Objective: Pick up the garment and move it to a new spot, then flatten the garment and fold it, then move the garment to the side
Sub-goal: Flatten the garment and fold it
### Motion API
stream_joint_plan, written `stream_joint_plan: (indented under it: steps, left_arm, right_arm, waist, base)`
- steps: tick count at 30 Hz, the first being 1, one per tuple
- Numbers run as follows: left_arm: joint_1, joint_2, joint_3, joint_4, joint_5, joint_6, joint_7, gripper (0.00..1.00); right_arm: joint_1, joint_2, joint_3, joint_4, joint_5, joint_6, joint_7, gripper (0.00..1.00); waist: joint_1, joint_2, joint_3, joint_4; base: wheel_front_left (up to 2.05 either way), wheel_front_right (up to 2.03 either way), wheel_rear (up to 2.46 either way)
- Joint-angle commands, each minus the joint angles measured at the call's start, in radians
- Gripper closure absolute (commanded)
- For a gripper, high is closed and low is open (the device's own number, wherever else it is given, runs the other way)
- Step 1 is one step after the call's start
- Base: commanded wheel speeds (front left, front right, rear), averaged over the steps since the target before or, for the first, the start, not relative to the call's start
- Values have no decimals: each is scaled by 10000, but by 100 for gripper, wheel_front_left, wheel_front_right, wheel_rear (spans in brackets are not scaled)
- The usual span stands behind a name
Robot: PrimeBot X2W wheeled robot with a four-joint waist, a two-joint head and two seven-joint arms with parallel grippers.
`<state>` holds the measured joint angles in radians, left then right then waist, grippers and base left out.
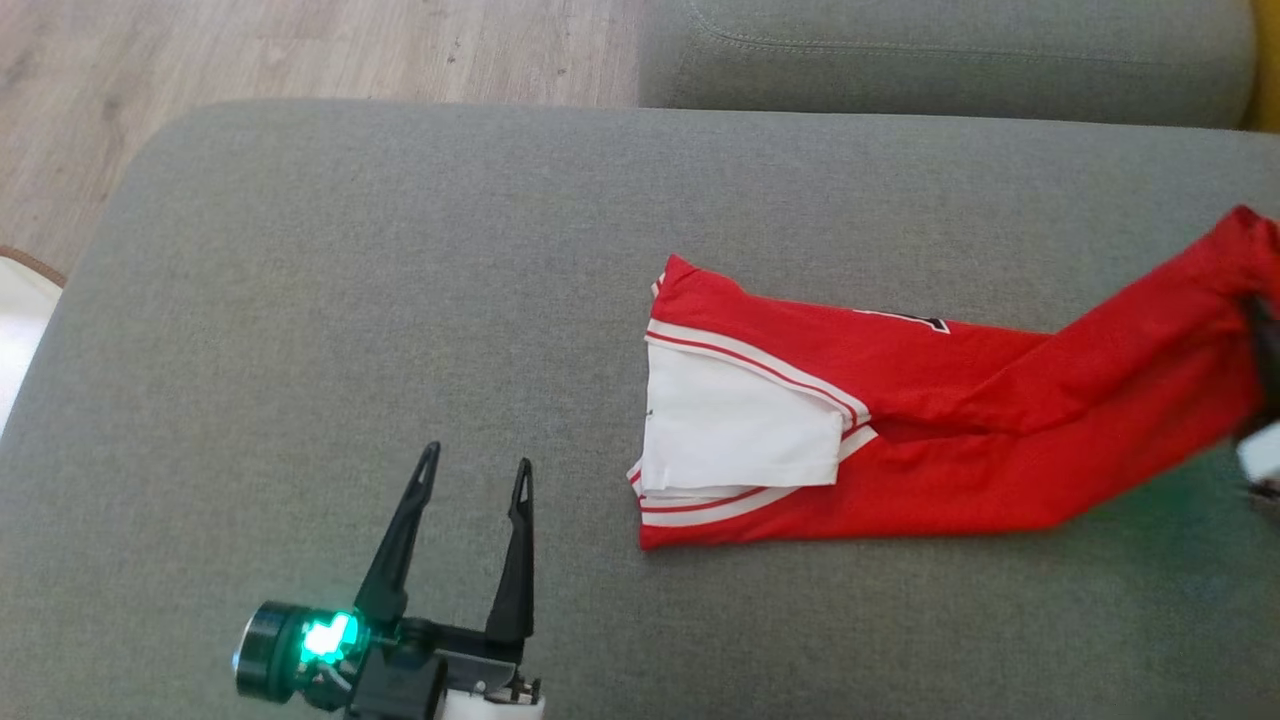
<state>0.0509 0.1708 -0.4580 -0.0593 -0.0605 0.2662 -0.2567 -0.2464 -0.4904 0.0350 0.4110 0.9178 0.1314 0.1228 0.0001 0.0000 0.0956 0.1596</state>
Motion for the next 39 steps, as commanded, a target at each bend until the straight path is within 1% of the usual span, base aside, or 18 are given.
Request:
stream_joint_plan:
  steps: [1, 4, 7, 9, 11, 13, 14, 16, 19, 24, 27, 28, 29, 32, 34, 37, 39]
  left_arm:
    - [-218, -124, 372, -235, 105, -87, -51, 0]
    - [-275, -219, 403, -175, 124, -203, -51, 0]
    - [-301, -294, 414, -152, 151, -322, -51, 0]
    - [-323, -330, 435, -128, 159, -403, -51, 0]
    - [-360, -374, 448, -84, 164, -488, -51, 0]
    - [-419, -433, 444, -51, 180, -565, -51, 0]
    - [-419, -433, 444, -51, 180, -565, -51, 0]
    - [-468, -489, 446, -16, 192, -628, -51, 0]
    - [-499, -566, 454, 35, 201, -709, -51, 0]
    - [-527, -691, 457, 101, 209, -829, -51, 0]
    - [-531, -758, 469, 161, 216, -876, -51, 0]
    - [-530, -777, 468, 185, 219, -899, -51, 0]
    - [-525, -792, 475, 203, 225, -915, -51, 0]
    - [-481, -828, 550, 252, 220, -930, -51, 0]
    - [-405, -839, 651, 279, 194, -929, -51, 0]
    - [-224, -871, 862, 313, 24, -971, -51, 0]
    - [-82, -890, 1041, 355, -119, -1044, -51, 0]
  right_arm:
    - [107, 35, 117, -997, 153, -7, 321, 100]
    - [125, 662, 191, -2108, 221, -7, 824, 100]
    - [60, 1505, 465, -2977, 2, -7, 1290, 100]
    - [-64, 2084, 712, -3324, -184, -7, 1611, 100]
    - [-238, 2685, 934, -3380, -373, -7, 1862, 100]
    - [-392, 3217, 1204, -3250, -616, -7, 2060, 100]
    - [-392, 3217, 1204, -3250, -616, -7, 2060, 100]
    - [-521, 3651, 1497, -3008, -846, -7, 2166, 100]
    - [-726, 4070, 1820, -2463, -1072, -7, 2134, 100]
    - [-997, 4333, 2451, -1408, -1472, -7, 1922, 100]
    - [-1086, 4386, 2751, -786, -1387, -7, 1614, 100]
    - [-1109, 4391, 2909, -637, -1241, -7, 1490, 58]
    - [-1138, 4394, 3069, -503, -1083, -7, 1332, 1]
    - [-1217, 4398, 3445, -246, -552, -7, 777, 0]
    - [-1254, 4399, 3658, -260, -406, -7, 411, 0]
    - [-1132, 4385, 3691, -496, -567, -7, -255, 0]
    - [-888, 4213, 3598, -705, -762, -7, -694, 0]
  waist:
    - [-1, 0, -13, 25]
    - [-1, 0, -36, 136]
    - [-1, 0, -18, 292]
    - [-1, 0, 31, 428]
    - [-1, 0, 74, 591]
    - [-1, 0, 121, 780]
    - [-1, 0, 121, 780]
    - [-1, 0, 159, 966]
    - [-1, 0, 213, 1232]
    - [-1, 0, 303, 1629]
    - [-1, 0, 299, 1789]
    - [-1, 0, 284, 1830]
    - [-1, 0, 265, 1853]
    - [-1, 0, 133, 1843]
    - [-1, 0, -12, 1757]
    - [-1, 0, -310, 1544]
    - [-1, 0, -526, 1336]
  base:
    - [0, 0, 0]
    - [0, 0, 0]
    - [0, 0, 0]
    - [0, 0, 0]
    - [0, 0, 0]
    - [0, 0, 0]
    - [0, 0, 0]
    - [0, 0, 0]
    - [0, 0, 0]
    - [0, 0, 0]
    - [0, 0, 0]
    - [0, 0, 0]
    - [0, 0, 0]
    - [0, 0, 0]
    - [0, 0, 0]
    - [0, 0, 0]
    - [0, 0, 0]
